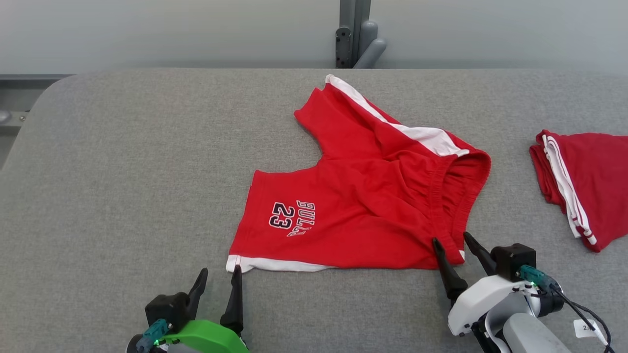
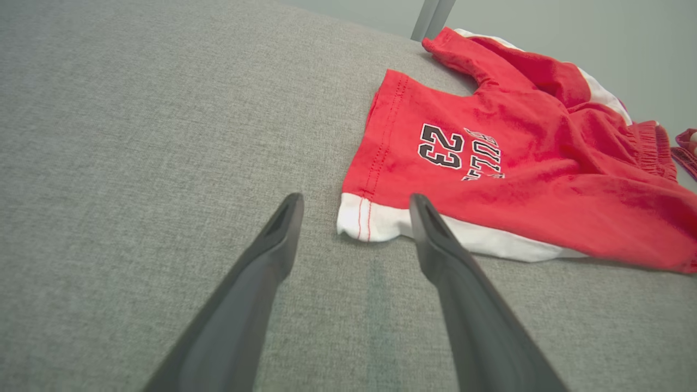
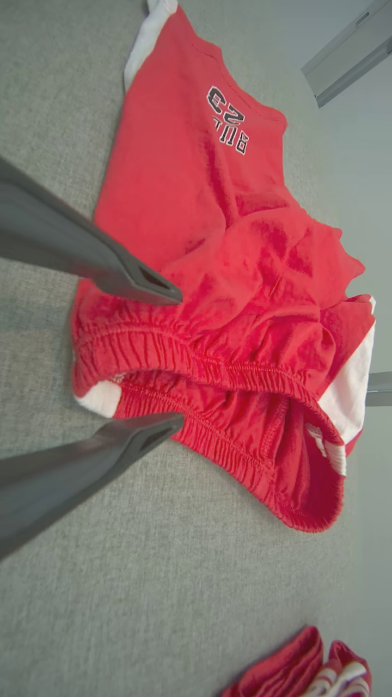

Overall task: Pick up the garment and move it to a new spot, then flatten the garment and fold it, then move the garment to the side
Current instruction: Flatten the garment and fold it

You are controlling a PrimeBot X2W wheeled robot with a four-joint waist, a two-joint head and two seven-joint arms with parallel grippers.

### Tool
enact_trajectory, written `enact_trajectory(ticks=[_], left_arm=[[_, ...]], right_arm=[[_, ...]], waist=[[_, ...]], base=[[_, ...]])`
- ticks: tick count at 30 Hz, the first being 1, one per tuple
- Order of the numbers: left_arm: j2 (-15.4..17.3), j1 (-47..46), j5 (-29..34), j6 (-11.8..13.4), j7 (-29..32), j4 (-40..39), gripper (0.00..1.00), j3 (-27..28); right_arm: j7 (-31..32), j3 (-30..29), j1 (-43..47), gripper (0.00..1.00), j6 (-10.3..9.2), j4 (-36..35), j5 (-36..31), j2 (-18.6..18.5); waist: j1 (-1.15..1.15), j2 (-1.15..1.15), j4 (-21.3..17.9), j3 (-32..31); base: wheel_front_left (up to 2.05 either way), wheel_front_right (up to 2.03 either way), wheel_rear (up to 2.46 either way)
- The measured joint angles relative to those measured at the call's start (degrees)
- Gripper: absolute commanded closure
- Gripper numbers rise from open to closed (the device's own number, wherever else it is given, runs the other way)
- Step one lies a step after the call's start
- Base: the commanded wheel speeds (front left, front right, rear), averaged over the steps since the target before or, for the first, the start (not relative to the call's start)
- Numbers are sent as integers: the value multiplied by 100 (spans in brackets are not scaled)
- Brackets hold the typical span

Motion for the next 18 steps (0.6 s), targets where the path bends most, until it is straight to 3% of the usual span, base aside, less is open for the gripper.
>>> enact_trajectory(ticks=[11,13,14,15,16,18], left_arm=[[0,-11,0,0,0,27,0,-38],[-1,-13,0,0,0,27,0,-41],[0,-14,0,0,0,27,0,-38],[0,-14,0,0,0,27,0,-42],[0,-15,0,0,0,27,0,-43],[0,-21,0,0,0,32,0,-56]], right_arm=[[0,482,-543,2,0,781,666,-69],[0,560,-599,26,0,820,783,-92],[0,598,-626,50,0,834,827,-105],[0,630,-655,68,0,843,872,-130],[0,668,-682,96,0,877,931,-156],[0,756,-725,100,0,990,1042,-207]], waist=[[0,0,169,121],[0,0,177,127],[0,0,178,129],[0,0,179,133],[0,0,181,141],[0,0,191,157]], base=[[0,0,0],[0,0,0],[0,0,0],[0,0,0],[0,0,0],[0,0,0]])
